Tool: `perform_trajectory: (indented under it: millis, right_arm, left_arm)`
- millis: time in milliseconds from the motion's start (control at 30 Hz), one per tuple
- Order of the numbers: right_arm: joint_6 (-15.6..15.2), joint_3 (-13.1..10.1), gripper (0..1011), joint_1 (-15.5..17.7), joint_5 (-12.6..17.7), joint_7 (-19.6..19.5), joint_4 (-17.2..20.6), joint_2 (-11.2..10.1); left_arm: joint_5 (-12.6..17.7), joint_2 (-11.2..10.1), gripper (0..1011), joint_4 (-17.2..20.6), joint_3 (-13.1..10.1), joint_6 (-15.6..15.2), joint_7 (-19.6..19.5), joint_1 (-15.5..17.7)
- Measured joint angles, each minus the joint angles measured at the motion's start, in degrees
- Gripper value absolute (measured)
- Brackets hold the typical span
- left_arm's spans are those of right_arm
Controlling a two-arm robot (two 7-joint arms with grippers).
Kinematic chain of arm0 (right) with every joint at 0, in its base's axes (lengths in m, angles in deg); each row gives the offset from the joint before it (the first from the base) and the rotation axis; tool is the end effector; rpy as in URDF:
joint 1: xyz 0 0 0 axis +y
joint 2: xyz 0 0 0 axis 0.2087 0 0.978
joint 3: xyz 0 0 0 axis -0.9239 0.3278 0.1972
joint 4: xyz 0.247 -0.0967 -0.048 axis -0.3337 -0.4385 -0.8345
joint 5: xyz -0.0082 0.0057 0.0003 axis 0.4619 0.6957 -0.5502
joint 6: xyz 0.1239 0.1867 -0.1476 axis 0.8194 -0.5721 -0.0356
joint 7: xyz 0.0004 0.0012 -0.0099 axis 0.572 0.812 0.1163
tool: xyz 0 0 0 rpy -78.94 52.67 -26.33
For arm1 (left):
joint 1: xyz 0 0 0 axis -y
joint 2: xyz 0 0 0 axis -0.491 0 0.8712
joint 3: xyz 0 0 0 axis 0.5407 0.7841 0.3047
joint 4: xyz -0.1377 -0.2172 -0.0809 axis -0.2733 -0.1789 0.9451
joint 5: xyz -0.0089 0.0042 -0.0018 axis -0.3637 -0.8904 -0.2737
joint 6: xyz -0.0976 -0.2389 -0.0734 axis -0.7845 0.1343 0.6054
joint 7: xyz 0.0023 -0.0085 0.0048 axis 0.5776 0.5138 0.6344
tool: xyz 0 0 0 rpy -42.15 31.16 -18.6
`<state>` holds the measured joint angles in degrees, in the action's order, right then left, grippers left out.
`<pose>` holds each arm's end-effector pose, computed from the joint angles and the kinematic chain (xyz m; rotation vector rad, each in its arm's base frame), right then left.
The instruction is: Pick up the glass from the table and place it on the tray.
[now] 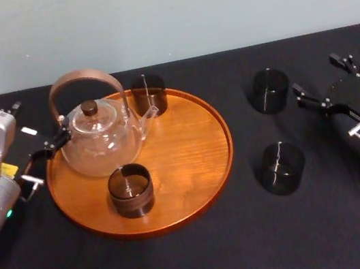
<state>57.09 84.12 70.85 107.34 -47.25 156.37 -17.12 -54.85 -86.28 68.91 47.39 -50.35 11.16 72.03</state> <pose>0.3019 -0.0956 -0.2740 -0.2726 -0.2304 -1.1940 0.3165 0.0817 -0.2779 0.3045 -0.2851 1.2481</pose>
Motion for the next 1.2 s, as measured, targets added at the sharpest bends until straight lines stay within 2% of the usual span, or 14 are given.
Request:
perform_trajectory:
  millis: [267,333,667,833,1200]
  right_arm:
    - [0.51,-1.8,1002,5.02,0.42,1.55,5.58,-2.18]
    - [-0.03,-2.53,1002,7.36,0.84,1.86,8.18,-3.03]
    - [-1.59,-5.26,1002,15.15,2.72,2.22,15.44,-4.46]
    - [-1.59,-5.57,1002,17.75,3.45,3.52,17.08,-4.29]
    - [-1.99,-4.75,1002,19.7,3.89,7.3,17.24,-2.89]
  left_arm:
    - [0.0,0.0,1009,0.0,0.0,0.0,0.0,0.0]
    - [0.0,0.0,1009,0.0,0.0,0.0,0.0,-0.01]
    - [0.0,0.0,1010,0.0,0.0,0.0,0.0,0.0]
    - [0.0,0.0,1009,0.0,0.0,0.0,0.0,0.0]
    - [0.0,0.0,1010,0.0,0.0,0.0,0.0,0.0]
